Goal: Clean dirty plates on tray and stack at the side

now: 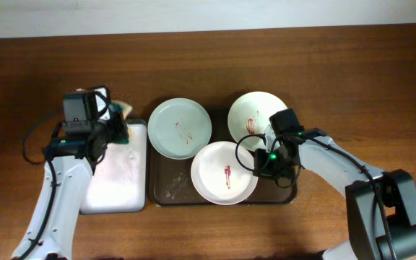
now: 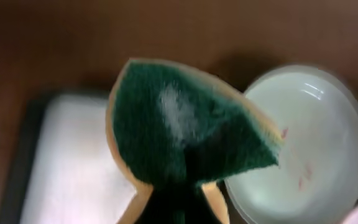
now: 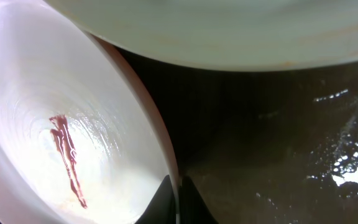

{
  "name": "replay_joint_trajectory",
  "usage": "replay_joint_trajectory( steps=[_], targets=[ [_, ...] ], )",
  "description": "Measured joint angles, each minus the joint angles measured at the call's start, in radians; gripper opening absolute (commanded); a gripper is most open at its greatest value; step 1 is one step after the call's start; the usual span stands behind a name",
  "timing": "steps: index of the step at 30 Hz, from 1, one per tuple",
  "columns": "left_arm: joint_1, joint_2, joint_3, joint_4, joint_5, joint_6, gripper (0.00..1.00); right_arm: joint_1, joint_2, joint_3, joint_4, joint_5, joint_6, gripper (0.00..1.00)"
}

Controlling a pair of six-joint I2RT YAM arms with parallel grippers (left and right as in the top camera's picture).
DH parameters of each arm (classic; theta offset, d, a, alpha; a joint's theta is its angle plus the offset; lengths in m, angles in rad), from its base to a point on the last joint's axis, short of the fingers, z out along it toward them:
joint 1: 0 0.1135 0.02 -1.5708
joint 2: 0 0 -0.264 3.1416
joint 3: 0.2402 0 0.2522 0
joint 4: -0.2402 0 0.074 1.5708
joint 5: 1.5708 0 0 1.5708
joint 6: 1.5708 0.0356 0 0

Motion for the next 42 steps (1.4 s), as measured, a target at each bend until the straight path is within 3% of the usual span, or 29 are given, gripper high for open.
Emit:
replay_joint_trajectory(
  steps=[13, 22, 26, 35, 37, 42],
  targets=[
    [0.000, -0.101, 0.002, 0.052, -0.028, 0.000, 0.00, 0.000, 0.000, 0.000, 0.011, 0.000, -0.001, 0.04],
    [0.000, 0.000, 0.001, -0.216, -0.027, 0.000, 0.00, 0.000, 0.000, 0.000, 0.012, 0.003, -0.001, 0.04],
    [0.000, 0.130, 0.000, -0.257, 0.027, -0.003, 0.00, 0.000, 0.000, 0.000, 0.012, 0.003, 0.000, 0.04],
    [-0.009, 0.136, 0.011, -0.256, 0.140, -0.003, 0.00, 0.000, 0.000, 0.000, 0.013, 0.003, -0.001, 0.04],
    [-0.051, 0.136, 0.026, -0.230, 0.204, -0.003, 0.00, 0.000, 0.000, 0.000, 0.013, 0.004, 0.000, 0.04],
    [-0.309, 0.140, 0.039, -0.130, 0.300, -0.056, 0.00, 0.000, 0.000, 0.000, 0.015, 0.006, -0.001, 0.04]
  ],
)
